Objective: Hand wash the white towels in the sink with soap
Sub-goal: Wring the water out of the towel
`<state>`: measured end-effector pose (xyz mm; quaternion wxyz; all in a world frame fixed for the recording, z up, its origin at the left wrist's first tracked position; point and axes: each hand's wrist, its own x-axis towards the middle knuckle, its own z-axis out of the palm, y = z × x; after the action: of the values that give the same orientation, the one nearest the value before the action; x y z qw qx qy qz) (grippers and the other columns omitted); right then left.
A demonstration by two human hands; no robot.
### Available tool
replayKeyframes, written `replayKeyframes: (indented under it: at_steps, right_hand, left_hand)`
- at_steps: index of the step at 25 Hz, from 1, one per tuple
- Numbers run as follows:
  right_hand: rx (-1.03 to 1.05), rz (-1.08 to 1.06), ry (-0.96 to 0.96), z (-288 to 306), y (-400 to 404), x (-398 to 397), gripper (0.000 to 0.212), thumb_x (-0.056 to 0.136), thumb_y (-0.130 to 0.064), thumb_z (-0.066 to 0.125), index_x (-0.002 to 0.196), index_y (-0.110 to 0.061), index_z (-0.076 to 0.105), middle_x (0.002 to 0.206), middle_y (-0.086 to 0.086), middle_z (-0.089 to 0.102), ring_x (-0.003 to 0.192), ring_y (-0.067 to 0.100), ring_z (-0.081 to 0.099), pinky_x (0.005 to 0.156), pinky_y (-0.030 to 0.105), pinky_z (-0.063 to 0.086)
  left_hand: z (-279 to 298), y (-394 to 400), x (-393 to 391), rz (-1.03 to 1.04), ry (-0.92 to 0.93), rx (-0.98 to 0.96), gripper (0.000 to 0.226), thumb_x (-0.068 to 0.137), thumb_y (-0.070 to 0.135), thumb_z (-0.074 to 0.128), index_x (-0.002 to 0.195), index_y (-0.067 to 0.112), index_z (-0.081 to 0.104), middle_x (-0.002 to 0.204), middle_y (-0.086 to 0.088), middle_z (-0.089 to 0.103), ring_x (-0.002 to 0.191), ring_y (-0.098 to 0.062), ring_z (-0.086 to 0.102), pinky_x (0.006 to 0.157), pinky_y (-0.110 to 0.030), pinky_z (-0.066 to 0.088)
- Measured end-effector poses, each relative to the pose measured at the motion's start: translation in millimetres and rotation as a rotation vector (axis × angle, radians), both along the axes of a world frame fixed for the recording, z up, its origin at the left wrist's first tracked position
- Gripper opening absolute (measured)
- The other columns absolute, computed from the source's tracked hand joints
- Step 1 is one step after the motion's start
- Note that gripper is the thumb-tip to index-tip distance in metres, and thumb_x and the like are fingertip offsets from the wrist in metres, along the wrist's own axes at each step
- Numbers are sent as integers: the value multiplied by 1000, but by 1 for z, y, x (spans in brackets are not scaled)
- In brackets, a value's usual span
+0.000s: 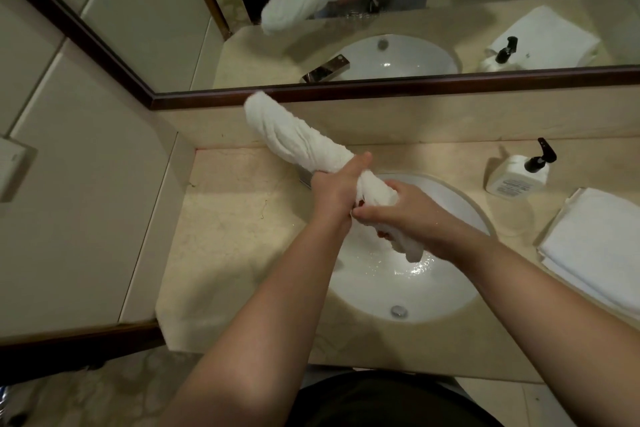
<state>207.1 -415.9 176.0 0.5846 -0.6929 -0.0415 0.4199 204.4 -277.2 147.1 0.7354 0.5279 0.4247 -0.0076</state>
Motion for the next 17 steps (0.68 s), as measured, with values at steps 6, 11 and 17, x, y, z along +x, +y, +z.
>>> replayKeyframes:
  at_steps: [6,11,17]
  right_hand:
    - [-12,-190,123,-1,14,-9,25,84,-25,71,97,-8,58,66,5,57,45,13,41,44,26,26]
    - [388,-124,718,-10,6,6,39,70,-39,69,90,-10,54,63,-1,48,36,4,35,41,16,19]
    - [501,-11,833,-6,14,3,55,62,-46,79,95,-5,62,57,2,48,32,5,39,33,13,28]
  left_hand:
    - [-4,30,-12,-70,-116,-443,55,95,43,53,125,-2,58,111,-17,68,104,-29,66,94,-40,54]
    - [-16,20,-18,-36,-417,-503,51,80,47,73,113,9,66,100,-10,70,97,-24,66,94,-37,51]
    - [-2,23,-6,-136,-569,-751,28,76,37,73,88,15,62,104,-8,66,104,-27,62,96,-43,46]
